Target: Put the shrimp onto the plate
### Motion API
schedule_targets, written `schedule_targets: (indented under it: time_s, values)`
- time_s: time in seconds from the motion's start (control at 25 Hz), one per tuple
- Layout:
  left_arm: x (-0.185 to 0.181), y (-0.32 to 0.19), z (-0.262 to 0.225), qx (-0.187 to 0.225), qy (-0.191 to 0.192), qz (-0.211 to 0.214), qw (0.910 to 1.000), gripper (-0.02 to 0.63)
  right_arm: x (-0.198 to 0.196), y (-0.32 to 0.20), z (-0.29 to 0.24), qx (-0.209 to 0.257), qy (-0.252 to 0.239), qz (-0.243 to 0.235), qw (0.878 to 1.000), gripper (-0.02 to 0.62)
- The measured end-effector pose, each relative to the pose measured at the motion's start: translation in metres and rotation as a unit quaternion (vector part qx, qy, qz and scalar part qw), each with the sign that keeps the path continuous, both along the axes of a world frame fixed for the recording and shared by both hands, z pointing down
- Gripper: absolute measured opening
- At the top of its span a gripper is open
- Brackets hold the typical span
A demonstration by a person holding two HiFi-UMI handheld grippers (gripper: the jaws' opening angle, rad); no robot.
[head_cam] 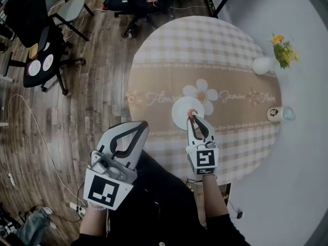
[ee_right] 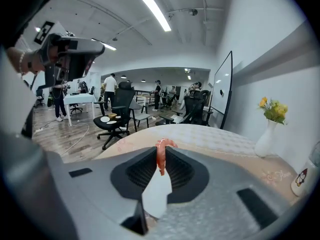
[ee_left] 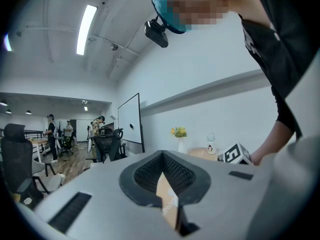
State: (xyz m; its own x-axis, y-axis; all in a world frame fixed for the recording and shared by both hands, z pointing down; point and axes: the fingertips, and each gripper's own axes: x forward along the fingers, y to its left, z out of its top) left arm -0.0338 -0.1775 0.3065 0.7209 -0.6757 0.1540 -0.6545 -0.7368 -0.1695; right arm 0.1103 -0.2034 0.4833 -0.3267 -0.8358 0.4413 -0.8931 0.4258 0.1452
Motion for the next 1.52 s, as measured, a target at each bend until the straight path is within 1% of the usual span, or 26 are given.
schedule_targets:
  time_s: [0.12,0.24,0.48,0.56,0.88,1.12,1.24,1.52]
  values:
    - [-0.001,-0.002,0.002,-0.002,0.0,-0.003,1.0,0.0,0.001,-0.004,0.021,-0.019,0.01,0.0,1.0,0.04]
    - [-0.002,-0.004,0.005,-0.005,-0.002,-0.006,1.0,0.0,0.002,-0.008,0.039,-0.031,0.03,-0.007,0.999,0.04]
    - [-0.002,-0.007,0.008,-0.01,-0.003,-0.006,0.9999,0.0,-0.003,-0.009,0.076,-0.07,0.074,-0.049,0.994,0.04]
    - [-0.002,-0.007,0.009,-0.01,-0.003,-0.006,0.9999,0.0,-0.001,-0.009,0.087,-0.088,0.083,-0.051,0.991,0.04]
    - [-0.006,-0.009,0.012,-0.016,-0.006,-0.013,0.9998,0.0,0.003,-0.005,0.121,-0.136,0.084,-0.055,0.985,0.04]
    - [-0.007,-0.01,0.014,-0.017,-0.008,-0.014,0.9997,0.0,-0.002,-0.006,0.132,-0.151,0.088,-0.07,0.982,0.04]
    - [-0.008,-0.012,0.015,-0.018,-0.006,-0.015,0.9997,0.0,-0.005,-0.006,0.137,-0.161,0.099,-0.078,0.979,0.04]
    - [-0.01,-0.012,0.016,-0.019,-0.004,-0.015,0.9997,0.0,-0.004,-0.007,0.139,-0.175,0.095,-0.075,0.977,0.041]
